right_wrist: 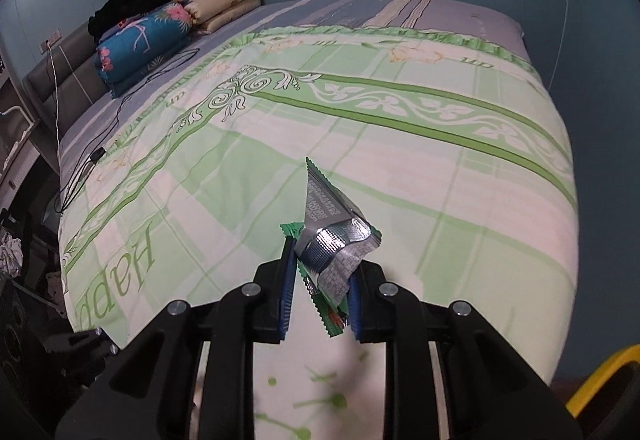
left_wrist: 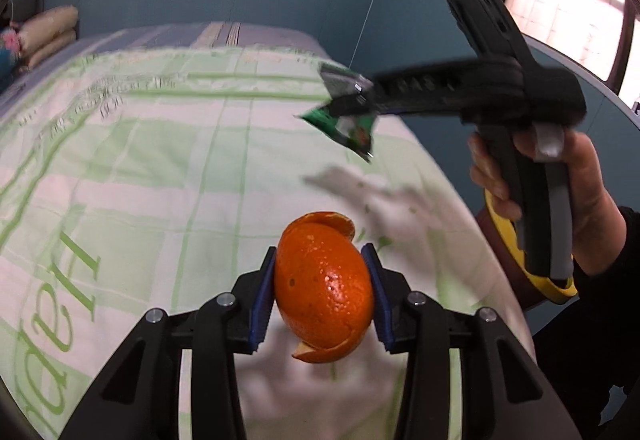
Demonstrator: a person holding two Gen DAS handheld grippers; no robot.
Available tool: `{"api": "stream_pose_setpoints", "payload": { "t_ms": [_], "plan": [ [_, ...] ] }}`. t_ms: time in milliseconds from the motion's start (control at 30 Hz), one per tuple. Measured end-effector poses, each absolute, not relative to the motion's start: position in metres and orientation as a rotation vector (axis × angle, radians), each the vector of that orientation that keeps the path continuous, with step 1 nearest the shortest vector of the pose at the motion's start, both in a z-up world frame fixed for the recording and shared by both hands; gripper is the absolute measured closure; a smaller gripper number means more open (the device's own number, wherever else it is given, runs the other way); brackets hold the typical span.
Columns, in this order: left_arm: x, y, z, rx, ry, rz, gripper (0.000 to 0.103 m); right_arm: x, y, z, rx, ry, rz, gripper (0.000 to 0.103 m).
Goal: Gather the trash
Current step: 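Lift the orange peel and foil wrapper and carry both over the bin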
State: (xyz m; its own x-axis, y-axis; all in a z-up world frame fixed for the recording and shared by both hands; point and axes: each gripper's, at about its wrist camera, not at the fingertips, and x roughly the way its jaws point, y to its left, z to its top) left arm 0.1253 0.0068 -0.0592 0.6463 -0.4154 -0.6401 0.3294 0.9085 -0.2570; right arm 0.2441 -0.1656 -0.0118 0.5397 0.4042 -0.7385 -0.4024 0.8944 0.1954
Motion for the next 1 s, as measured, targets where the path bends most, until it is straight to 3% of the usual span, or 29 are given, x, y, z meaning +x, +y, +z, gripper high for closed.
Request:
{"api": "stream_pose_setpoints", "payload": {
  "t_ms": [567, 1000],
  "plan": [
    [0.07, -0.04, 0.041, -0.038, 0.585, -0.484, 0.064, 0.13, -0.263, 0.066, 0.077, 0.744, 0.447, 0.082],
    [0.047, -0.092, 0.078, 0.029, 0.513, -0.555, 0.064, 0.085, -0.341, 0.09, 0.142, 0.653, 0.361, 0.082]
  ]
}}
